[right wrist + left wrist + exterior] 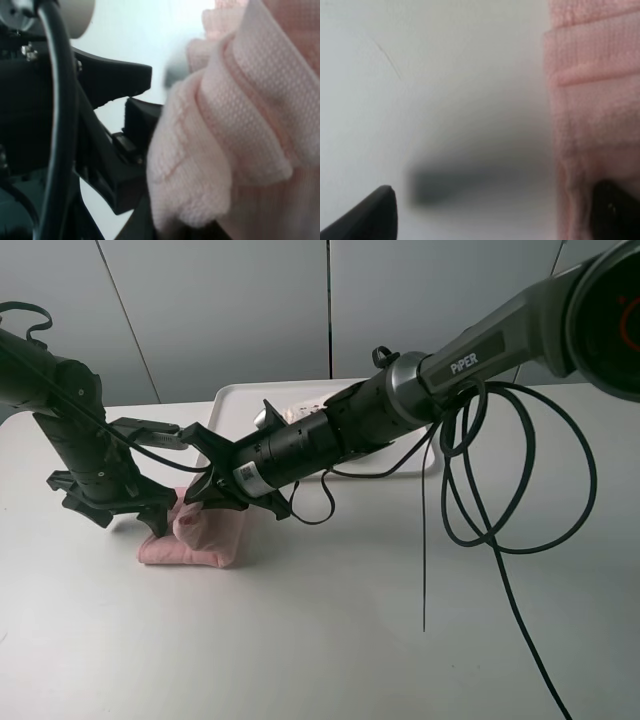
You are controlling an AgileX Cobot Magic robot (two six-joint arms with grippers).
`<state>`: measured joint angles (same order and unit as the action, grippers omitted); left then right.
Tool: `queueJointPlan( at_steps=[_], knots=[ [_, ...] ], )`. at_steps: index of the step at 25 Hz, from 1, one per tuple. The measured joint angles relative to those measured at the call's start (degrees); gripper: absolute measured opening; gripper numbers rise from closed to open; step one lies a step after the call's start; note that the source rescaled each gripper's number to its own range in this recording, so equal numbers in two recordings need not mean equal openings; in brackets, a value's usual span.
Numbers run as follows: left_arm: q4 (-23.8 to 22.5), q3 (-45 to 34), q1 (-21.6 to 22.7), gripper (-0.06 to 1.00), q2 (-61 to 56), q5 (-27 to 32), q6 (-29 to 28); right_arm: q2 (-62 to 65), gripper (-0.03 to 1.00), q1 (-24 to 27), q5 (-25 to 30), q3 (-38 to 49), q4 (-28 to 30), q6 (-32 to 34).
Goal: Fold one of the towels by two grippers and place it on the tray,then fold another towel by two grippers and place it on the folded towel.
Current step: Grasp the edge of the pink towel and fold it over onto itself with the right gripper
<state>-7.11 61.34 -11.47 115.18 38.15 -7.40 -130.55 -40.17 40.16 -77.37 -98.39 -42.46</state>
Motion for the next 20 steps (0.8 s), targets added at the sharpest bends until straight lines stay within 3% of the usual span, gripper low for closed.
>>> queueJointPlan(
  at_steps=[6, 20],
  knots=[
    [-0.1, 0.0, 0.0, 0.99, 0.0, 0.4, 0.0, 0.0, 0.05, -0.3, -0.2, 0.0, -1.0, -3.1],
    [0.3, 0.1, 0.0, 0.99, 0.0, 0.9, 0.9, -3.3, 0.05, -1.4, -2.0, -0.1, -1.5, -3.2]
  ],
)
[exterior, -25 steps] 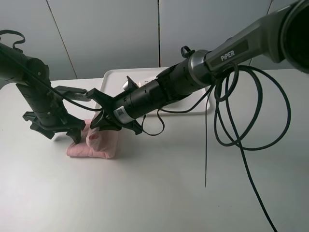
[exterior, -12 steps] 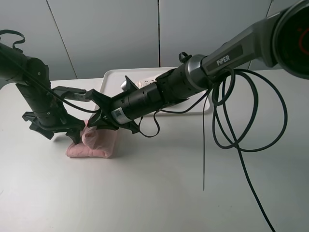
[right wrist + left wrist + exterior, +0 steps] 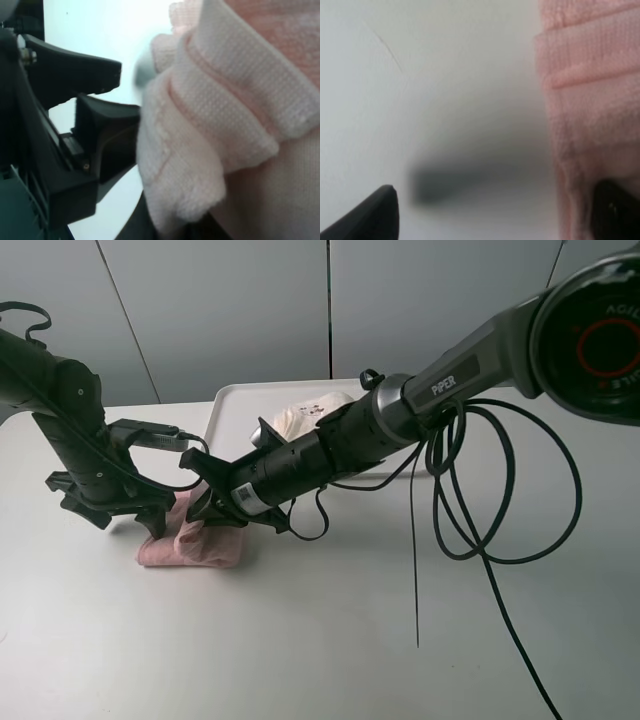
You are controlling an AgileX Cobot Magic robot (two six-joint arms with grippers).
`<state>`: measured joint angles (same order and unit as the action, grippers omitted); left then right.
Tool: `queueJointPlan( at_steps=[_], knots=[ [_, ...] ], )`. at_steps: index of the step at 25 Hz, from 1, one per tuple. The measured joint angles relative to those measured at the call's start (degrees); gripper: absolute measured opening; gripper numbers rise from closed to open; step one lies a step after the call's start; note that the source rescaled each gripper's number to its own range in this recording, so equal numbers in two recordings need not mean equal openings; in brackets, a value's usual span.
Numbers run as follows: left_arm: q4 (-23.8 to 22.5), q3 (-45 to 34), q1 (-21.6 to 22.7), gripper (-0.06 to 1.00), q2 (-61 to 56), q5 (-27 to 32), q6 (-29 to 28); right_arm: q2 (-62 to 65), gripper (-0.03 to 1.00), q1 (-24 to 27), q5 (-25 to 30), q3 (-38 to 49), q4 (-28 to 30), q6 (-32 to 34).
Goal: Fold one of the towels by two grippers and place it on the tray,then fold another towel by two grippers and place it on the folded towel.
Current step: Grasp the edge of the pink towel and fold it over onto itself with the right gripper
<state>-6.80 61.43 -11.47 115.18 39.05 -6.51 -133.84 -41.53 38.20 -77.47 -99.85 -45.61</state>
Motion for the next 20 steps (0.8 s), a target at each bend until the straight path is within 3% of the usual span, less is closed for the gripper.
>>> queueJointPlan(
  at_steps=[11, 20],
  knots=[
    [0.8, 0.0, 0.0, 0.99, 0.0, 1.3, 0.5, -0.1, 0.05, -0.1, 0.4, -0.6, 0.0, 0.8],
    [1.1, 4.5, 0.0, 0.99, 0.9, 8.9, 1.1, -0.1, 0.05, -0.1, 1.0, -0.6, 0.0, 0.8]
  ],
)
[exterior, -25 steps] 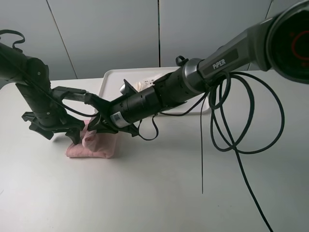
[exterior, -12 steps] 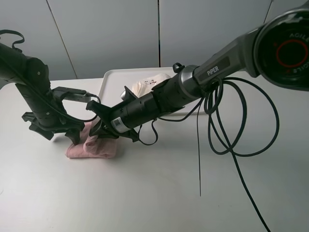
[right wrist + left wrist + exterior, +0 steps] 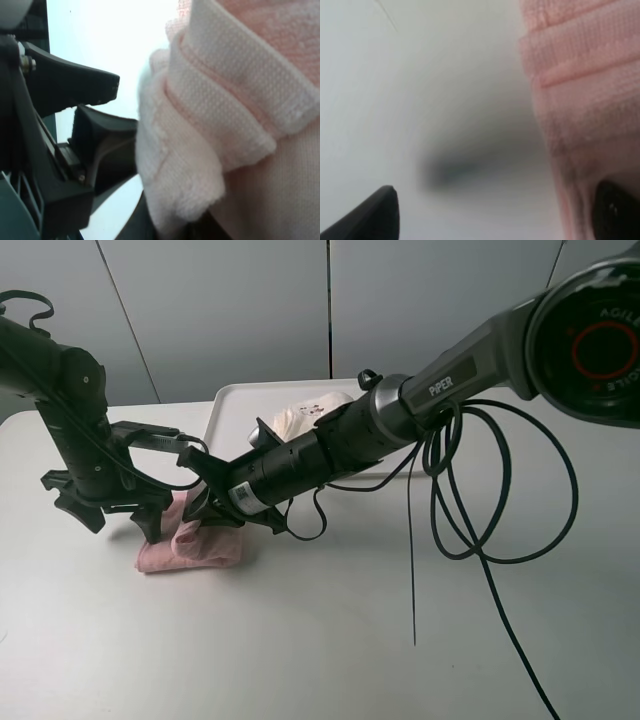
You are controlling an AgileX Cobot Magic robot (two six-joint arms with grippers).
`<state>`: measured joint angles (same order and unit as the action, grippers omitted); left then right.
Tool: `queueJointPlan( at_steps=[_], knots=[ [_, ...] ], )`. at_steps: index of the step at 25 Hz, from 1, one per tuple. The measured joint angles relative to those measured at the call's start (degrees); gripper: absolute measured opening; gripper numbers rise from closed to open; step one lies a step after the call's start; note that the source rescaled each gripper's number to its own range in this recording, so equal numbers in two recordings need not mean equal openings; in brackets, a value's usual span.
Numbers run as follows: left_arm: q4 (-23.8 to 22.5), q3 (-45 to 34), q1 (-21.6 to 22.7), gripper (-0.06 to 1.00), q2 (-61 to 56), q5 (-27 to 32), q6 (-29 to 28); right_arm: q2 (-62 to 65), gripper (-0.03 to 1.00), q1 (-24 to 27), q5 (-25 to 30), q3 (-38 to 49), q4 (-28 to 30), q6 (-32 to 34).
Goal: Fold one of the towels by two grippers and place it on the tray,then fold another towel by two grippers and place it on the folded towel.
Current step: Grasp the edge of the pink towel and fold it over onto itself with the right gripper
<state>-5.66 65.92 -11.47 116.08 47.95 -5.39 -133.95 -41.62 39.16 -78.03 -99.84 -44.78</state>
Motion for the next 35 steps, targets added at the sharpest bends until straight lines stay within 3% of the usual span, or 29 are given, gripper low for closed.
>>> queueJointPlan(
  at_steps=[20, 22, 26, 33, 35],
  knots=[
    [1.1, 22.4, 0.0, 0.99, 0.0, 17.2, 5.4, 0.0, 0.05, 0.0, 0.3, 0.0, 0.0, 2.1],
    [2.0, 23.6, 0.0, 0.99, 0.0, 17.5, 6.6, 0.0, 0.12, 0.0, 0.3, 0.0, 0.0, 3.0],
    [2.8, 24.0, 0.0, 0.99, 0.0, 17.5, 7.8, 0.0, 0.36, -0.4, 0.3, -0.4, 0.0, 5.3],
    [2.9, 24.0, 0.0, 0.99, 0.0, 17.5, 8.2, -0.1, 0.42, -2.8, 2.1, -6.6, 0.0, 5.9],
    [2.9, 24.0, 0.0, 0.99, 0.0, 17.5, 8.2, -0.1, 0.51, -2.8, 2.6, -7.3, 0.0, 5.3]
  ],
)
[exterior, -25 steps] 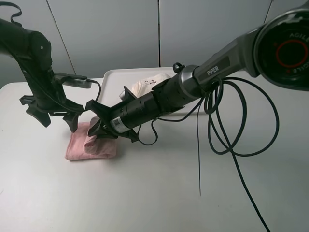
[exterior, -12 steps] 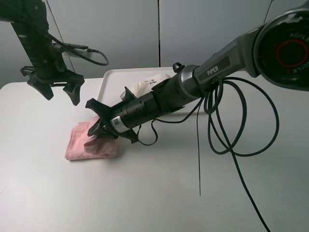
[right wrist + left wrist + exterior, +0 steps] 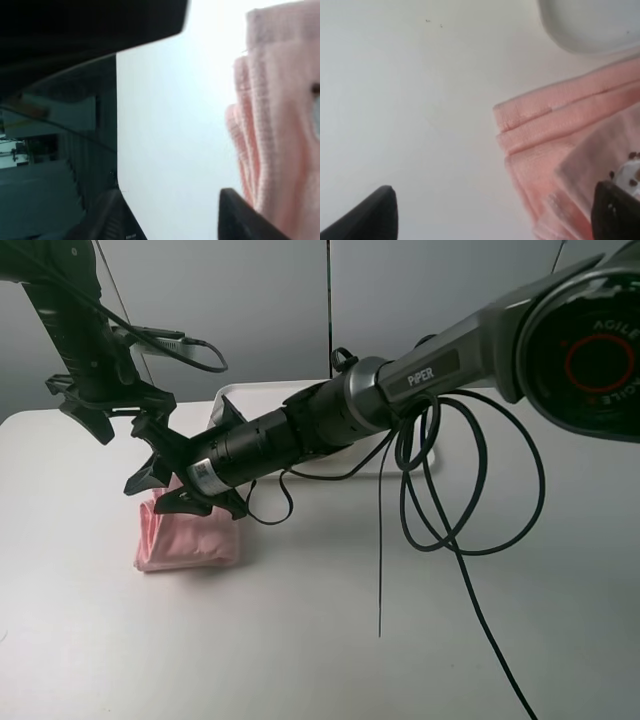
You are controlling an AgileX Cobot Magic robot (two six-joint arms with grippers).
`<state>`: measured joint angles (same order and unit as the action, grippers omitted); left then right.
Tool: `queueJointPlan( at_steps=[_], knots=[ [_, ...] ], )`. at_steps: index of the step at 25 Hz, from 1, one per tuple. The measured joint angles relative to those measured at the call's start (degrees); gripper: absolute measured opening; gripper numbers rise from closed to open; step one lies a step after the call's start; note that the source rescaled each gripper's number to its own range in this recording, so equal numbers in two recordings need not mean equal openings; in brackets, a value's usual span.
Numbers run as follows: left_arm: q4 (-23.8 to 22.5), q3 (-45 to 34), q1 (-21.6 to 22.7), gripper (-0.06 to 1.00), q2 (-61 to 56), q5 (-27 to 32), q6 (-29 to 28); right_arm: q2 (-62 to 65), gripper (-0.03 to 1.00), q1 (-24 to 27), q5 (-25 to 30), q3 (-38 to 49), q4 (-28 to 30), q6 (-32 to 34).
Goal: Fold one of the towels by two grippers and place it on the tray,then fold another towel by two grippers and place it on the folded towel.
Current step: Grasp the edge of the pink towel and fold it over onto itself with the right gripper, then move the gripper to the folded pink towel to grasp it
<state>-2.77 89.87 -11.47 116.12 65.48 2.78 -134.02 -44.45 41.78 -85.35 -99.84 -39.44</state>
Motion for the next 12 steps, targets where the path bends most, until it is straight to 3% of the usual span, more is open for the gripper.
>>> queueJointPlan(
  at_steps=[4, 7, 12],
  knots=[
    [0.1, 0.0, 0.0, 0.99, 0.0, 0.0, 0.1, 0.0, 0.73, 1.6, 0.5, 0.0, 1.0, -1.6],
    [0.1, 0.0, 0.0, 0.99, 0.0, 0.0, 0.1, 0.1, 0.76, 4.2, 1.2, 0.0, 7.2, -1.3],
    [0.3, 0.0, 0.0, 0.99, 0.0, 0.0, 0.1, 1.0, 0.76, 6.7, 1.0, 0.0, 22.1, 5.8]
  ],
)
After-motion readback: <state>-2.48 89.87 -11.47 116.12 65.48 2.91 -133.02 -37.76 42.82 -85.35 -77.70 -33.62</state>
